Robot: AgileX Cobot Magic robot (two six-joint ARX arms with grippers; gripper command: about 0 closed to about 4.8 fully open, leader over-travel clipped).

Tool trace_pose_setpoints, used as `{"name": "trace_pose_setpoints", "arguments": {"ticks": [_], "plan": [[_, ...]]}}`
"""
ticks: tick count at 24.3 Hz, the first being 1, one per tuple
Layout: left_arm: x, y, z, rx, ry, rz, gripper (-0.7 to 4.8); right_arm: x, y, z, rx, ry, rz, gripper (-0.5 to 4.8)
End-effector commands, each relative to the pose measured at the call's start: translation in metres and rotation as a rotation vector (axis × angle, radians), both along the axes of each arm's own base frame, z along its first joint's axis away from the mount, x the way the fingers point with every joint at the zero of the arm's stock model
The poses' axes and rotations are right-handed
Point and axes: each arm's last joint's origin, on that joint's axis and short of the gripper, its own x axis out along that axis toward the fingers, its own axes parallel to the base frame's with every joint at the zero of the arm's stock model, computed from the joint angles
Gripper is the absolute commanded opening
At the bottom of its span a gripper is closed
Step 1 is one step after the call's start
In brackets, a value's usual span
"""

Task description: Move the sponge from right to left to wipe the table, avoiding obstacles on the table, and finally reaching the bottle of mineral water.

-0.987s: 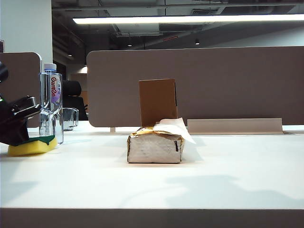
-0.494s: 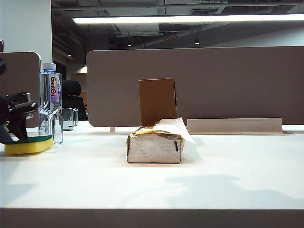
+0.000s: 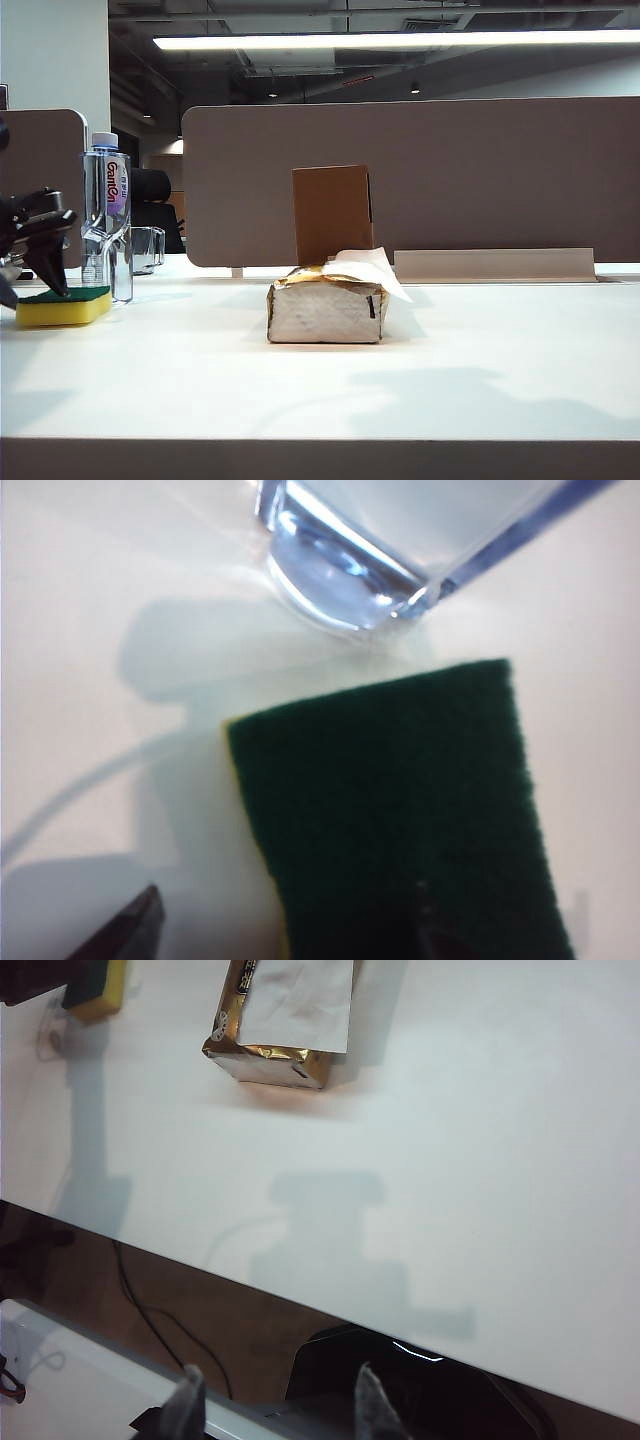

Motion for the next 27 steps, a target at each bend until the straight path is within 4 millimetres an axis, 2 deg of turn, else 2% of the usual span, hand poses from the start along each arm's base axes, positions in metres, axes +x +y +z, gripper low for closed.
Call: {"name": "trace_pose_setpoints", "arguments": {"ticks": [1,7,11,12,13,16,17,18,22,24,25,27], "plan": [[-0.003,0.0,0.019,0.007,-0.053,-0.001,3.14,-0.001,0.0,0.002,0.003,-0.009,0.002,1.98],[-0.016,-0.002,0.066,0.032,-0.187,0.001,3.14,-0.001,0.0,0.002,0.003,-0.01,0.002,1.98],[-0.04,-0.006,0.115,0.049,-0.305,-0.001,3.14,0.0,0.0,0.003,0.001,-0.028,0.0,1.98],[-0.052,-0.009,0.135,0.046,-0.359,-0.013,3.14,0.001,0.0,0.003,0.002,-0.043,0.0,1.98],[-0.058,-0.01,0.144,0.041,-0.386,-0.022,3.13,0.002,0.0,0.004,0.002,-0.053,0.0,1.98],[-0.094,-0.018,0.192,0.031,-0.539,-0.056,3.13,0.004,0.0,0.007,-0.002,-0.105,-0.005,1.98],[-0.102,-0.019,0.2,0.023,-0.564,-0.058,3.13,0.005,0.0,0.008,-0.011,-0.119,-0.013,1.98],[-0.117,-0.022,0.215,0.002,-0.616,-0.067,3.13,0.005,-0.001,0.01,-0.027,-0.149,-0.027,1.98],[-0.157,-0.03,0.244,-0.026,-0.699,-0.07,3.13,0.007,-0.002,0.017,-0.042,-0.243,-0.051,1.98],[-0.167,-0.031,0.249,-0.024,-0.711,-0.071,3.13,0.008,-0.002,0.019,-0.041,-0.27,-0.053,1.98],[-0.181,-0.034,0.256,-0.021,-0.727,-0.073,3.13,0.007,-0.002,0.022,-0.051,-0.306,-0.063,1.98],[-0.196,-0.036,0.262,-0.018,-0.743,-0.073,3.13,0.008,-0.003,0.024,-0.087,-0.347,-0.08,1.98]]}}
